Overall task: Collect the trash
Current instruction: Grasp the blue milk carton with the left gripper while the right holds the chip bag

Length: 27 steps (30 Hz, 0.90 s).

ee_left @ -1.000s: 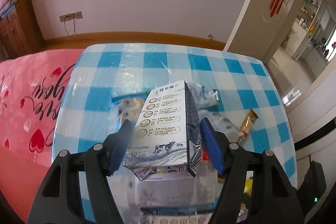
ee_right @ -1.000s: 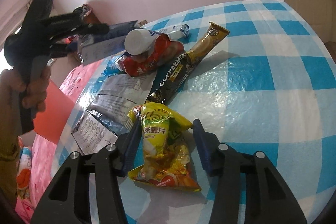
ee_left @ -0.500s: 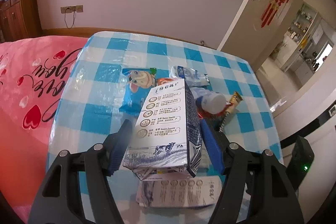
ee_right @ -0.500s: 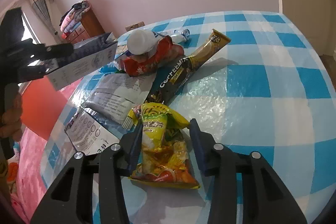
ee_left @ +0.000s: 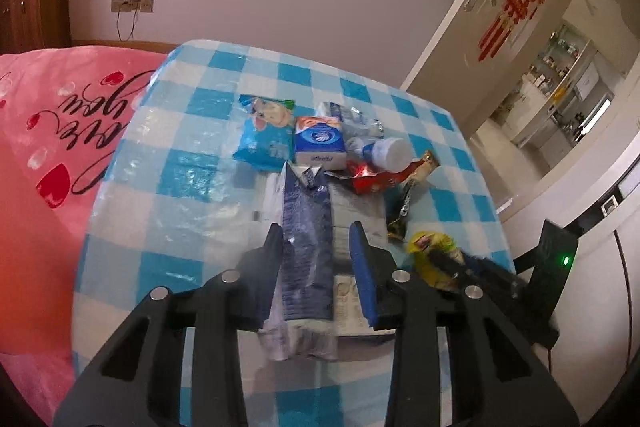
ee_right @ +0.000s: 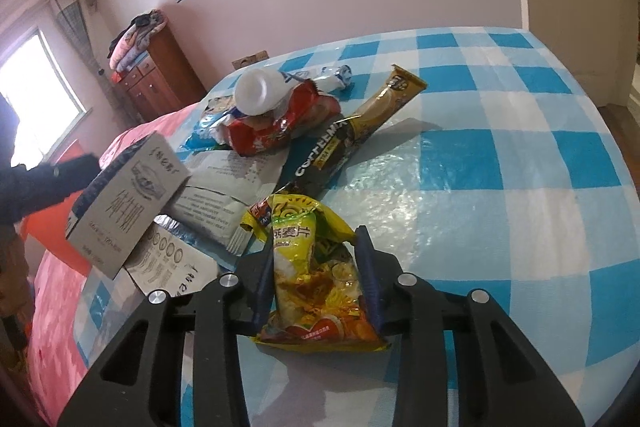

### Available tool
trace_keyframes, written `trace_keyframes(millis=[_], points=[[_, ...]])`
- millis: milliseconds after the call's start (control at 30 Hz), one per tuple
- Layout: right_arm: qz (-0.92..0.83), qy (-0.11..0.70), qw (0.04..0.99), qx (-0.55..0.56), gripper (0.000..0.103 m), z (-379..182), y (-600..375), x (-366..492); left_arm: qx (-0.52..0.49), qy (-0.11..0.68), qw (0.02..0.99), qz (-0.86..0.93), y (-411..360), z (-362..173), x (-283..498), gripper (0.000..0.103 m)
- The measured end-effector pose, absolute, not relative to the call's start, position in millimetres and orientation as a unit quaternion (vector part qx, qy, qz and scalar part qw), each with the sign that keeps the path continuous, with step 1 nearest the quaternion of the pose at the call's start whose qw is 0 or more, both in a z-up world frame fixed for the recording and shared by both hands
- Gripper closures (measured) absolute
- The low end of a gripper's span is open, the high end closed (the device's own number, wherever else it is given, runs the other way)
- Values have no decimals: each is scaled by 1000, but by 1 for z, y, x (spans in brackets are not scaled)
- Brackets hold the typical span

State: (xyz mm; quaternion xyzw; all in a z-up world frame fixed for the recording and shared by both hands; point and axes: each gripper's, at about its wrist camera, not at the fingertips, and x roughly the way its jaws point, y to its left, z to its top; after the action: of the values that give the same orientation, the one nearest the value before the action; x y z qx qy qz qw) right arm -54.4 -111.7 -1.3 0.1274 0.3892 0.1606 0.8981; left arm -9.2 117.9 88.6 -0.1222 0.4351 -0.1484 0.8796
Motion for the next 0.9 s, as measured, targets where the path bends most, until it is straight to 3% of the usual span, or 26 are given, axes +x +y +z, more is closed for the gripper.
trace_keyframes(millis=[67,133,167,200,400,467,600,900], points=[[158,388,899,128,65,-1,-113,-54,-136,443,872,-158,123,83,-11,65],[158,390,898,127,65,-2,-113,-53,-127,437,877,-155,124,81,-14,52],[158,389,898,127,65,-2,-113,-53,-125,434,878,-160,124,80,-16,38],[158,390,898,128,65,-2,-113,-53,-125,432,878,-161,124,77,-17,33],[156,396,896,128,65,-3,-113,-51,-97,440,879,-154,117,58,-12,33],[155,397,896,127,65,-4,-113,-51,-96,441,879,-153,116,55,-12,37],[153,397,896,127,65,-4,-113,-51,-111,445,875,-157,116,48,-12,65],[132,391,902,130,66,-4,-117,-53,-118,417,889,-147,126,53,-33,69]])
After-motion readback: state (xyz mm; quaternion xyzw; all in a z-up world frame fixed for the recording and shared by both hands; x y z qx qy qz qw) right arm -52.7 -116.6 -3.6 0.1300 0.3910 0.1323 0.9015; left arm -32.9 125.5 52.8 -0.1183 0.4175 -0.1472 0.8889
